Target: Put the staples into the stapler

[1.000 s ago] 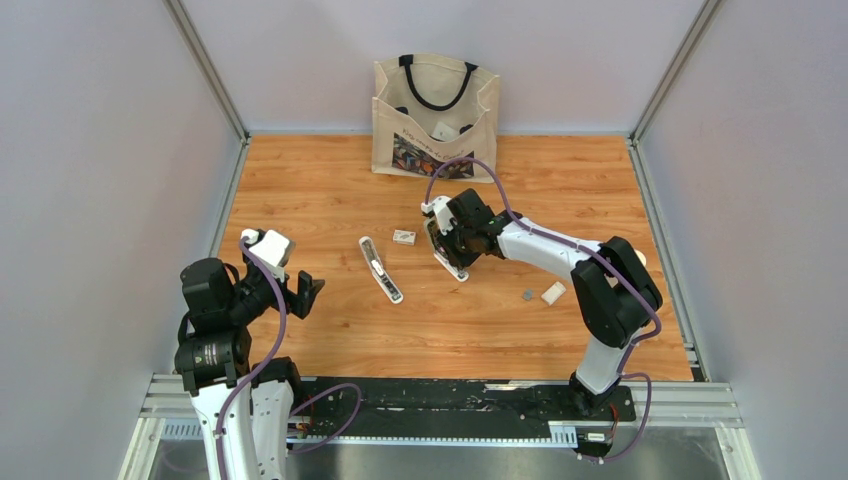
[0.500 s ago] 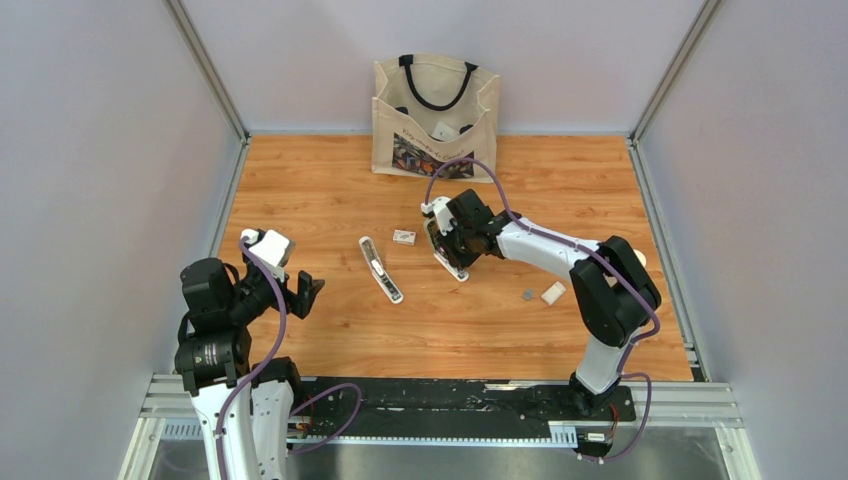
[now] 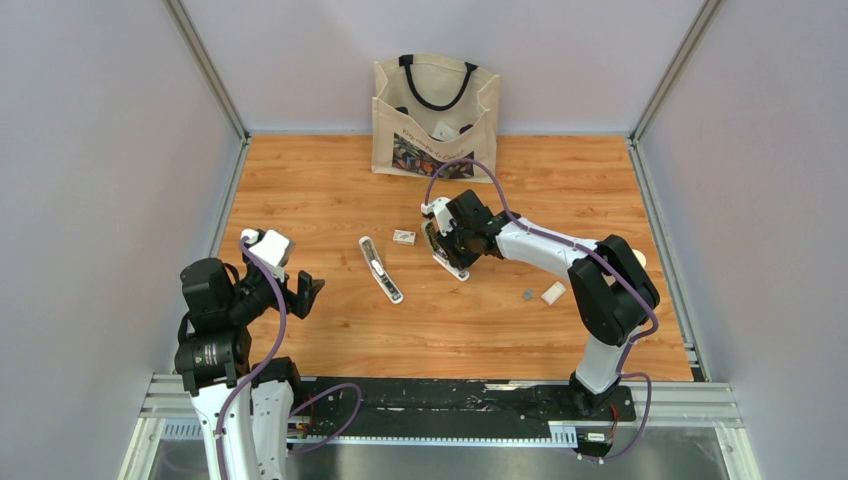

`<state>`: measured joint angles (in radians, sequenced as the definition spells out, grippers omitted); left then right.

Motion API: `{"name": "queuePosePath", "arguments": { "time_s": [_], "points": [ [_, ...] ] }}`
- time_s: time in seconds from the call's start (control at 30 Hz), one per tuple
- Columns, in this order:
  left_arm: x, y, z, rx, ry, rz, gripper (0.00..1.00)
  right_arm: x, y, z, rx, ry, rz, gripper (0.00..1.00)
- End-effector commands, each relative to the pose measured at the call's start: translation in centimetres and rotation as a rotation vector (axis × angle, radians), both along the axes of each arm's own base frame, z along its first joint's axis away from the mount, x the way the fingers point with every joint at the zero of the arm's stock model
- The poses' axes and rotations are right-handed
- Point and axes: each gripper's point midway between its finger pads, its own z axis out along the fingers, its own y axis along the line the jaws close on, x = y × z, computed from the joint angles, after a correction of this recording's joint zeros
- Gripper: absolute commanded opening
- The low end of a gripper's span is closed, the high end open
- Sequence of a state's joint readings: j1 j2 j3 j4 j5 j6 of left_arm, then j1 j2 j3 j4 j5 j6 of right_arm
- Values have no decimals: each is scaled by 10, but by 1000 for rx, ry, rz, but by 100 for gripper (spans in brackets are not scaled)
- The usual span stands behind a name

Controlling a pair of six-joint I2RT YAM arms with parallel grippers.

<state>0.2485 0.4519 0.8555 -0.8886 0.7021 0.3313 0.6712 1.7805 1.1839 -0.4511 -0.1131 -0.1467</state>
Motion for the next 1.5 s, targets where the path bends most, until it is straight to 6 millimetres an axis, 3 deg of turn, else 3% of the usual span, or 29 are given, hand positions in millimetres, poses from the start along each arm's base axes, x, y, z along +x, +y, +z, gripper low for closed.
{"name": "queuePosePath", "arguments": {
  "time_s": [0.0, 0.83, 0.97, 1.1, 1.3, 1.47],
  "points": [
    [2, 0, 3, -2, -27, -4, 93, 4, 4, 1, 4, -14, 8, 12],
    [3, 0, 3, -4, -24, -4, 93, 1, 5, 7, 16, -14, 16, 29],
    [3, 0, 4, -3, -25, -4, 93, 4, 4, 13, 16, -34, 15, 30],
    [3, 0, 4, -5, -23, -4, 94, 10, 1, 38, 30, -95, 22, 32],
    [3, 0, 3, -4, -23, -4, 94, 13, -26, 76, 28, -176, 72, 40],
    [2, 0, 3, 0, -27, -3, 94, 1, -81, 67, -63, -142, 99, 47]
  ]
}}
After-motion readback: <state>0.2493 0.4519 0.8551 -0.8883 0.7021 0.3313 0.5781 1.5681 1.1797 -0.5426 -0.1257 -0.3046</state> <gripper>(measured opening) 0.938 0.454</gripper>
